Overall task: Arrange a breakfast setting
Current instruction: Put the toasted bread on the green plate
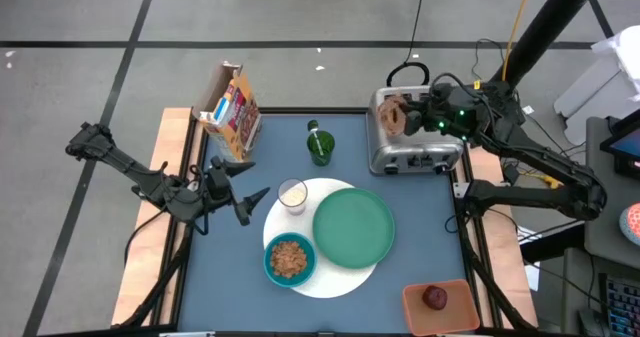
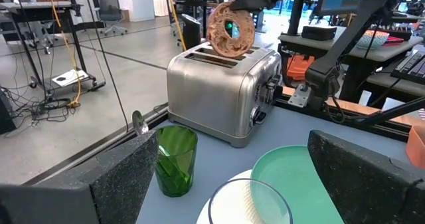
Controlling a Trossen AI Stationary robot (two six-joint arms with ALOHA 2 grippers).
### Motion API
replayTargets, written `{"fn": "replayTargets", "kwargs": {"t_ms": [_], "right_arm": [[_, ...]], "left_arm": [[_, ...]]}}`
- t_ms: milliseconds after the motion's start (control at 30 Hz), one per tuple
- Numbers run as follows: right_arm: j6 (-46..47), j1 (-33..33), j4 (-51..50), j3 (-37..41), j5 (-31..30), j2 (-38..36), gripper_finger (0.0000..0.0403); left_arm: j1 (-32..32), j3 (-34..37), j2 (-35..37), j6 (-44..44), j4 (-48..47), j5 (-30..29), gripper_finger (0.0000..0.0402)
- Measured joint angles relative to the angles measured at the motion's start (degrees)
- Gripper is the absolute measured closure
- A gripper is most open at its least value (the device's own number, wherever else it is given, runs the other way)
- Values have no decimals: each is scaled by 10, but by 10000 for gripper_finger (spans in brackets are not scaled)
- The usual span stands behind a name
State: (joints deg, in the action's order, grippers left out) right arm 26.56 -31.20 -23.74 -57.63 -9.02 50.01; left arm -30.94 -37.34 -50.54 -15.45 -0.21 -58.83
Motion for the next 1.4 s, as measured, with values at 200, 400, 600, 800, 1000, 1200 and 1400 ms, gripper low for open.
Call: {"fn": "replayTargets", "kwargs": {"t_ms": [200,400,600,800,1000,1200,1400], "right_arm": [[13,30,28,0,47,1,314],[24,82,47,0,78,11,314],[48,141,46,0,79,30,314],[61,198,46,0,79,46,314],[88,249,48,0,79,67,314],[88,295,49,0,79,98,314],[89,331,51,0,79,137,314]], "left_arm": [[0,0,0,0,0,0,9],[0,0,0,0,0,0,9],[0,0,0,0,0,0,9],[0,0,0,0,0,0,9],[0,0,0,0,0,0,9],[0,0,0,0,0,0,9],[0,0,0,0,0,0,9]]}}
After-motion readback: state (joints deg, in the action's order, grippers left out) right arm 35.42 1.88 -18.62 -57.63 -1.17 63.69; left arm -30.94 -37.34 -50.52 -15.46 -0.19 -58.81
